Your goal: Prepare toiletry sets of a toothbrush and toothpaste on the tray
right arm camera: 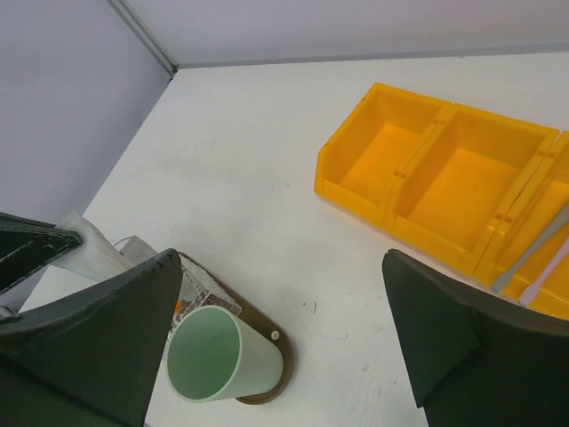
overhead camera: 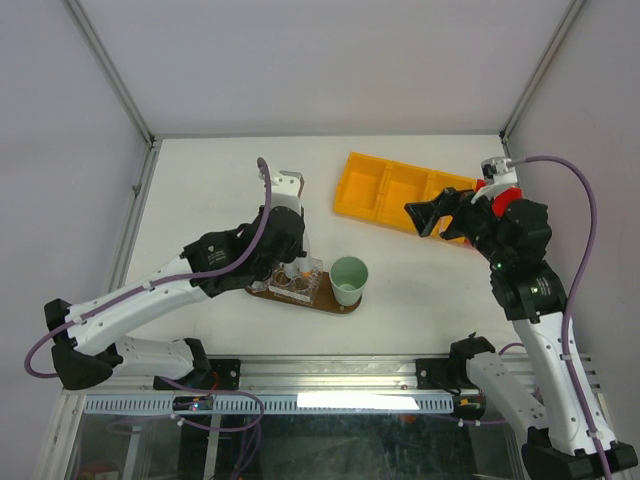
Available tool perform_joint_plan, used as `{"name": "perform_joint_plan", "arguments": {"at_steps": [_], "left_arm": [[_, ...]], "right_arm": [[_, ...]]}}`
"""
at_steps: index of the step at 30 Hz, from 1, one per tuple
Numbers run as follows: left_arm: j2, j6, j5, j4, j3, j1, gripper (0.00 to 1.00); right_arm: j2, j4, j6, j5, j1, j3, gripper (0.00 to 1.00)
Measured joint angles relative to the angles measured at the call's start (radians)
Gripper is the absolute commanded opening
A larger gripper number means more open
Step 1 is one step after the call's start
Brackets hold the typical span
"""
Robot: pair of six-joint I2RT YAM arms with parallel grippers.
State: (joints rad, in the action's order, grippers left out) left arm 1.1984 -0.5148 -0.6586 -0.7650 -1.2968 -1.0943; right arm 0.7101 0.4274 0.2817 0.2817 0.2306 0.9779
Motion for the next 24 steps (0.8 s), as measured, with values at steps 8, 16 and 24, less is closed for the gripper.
{"name": "perform_joint_plan", "arguments": {"at_steps": [8, 16, 24], "left_arm": [[0.000, 0.013, -0.023, 0.052, 0.033, 0.000, 0.00], [0.001, 0.026, -0.043, 0.066, 0.037, 0.000, 0.00], [0.006, 0.031, -0.051, 0.080, 0.053, 0.000, 0.00]], "right_arm": [[-0.014, 0.000, -0.001, -0.008, 0.000, 0.000, 0.99], [-0.017, 0.000, -0.001, -0.008, 0.000, 0.000, 0.99], [-0.019, 0.000, -0.001, -0.008, 0.000, 0.000, 0.99]]}}
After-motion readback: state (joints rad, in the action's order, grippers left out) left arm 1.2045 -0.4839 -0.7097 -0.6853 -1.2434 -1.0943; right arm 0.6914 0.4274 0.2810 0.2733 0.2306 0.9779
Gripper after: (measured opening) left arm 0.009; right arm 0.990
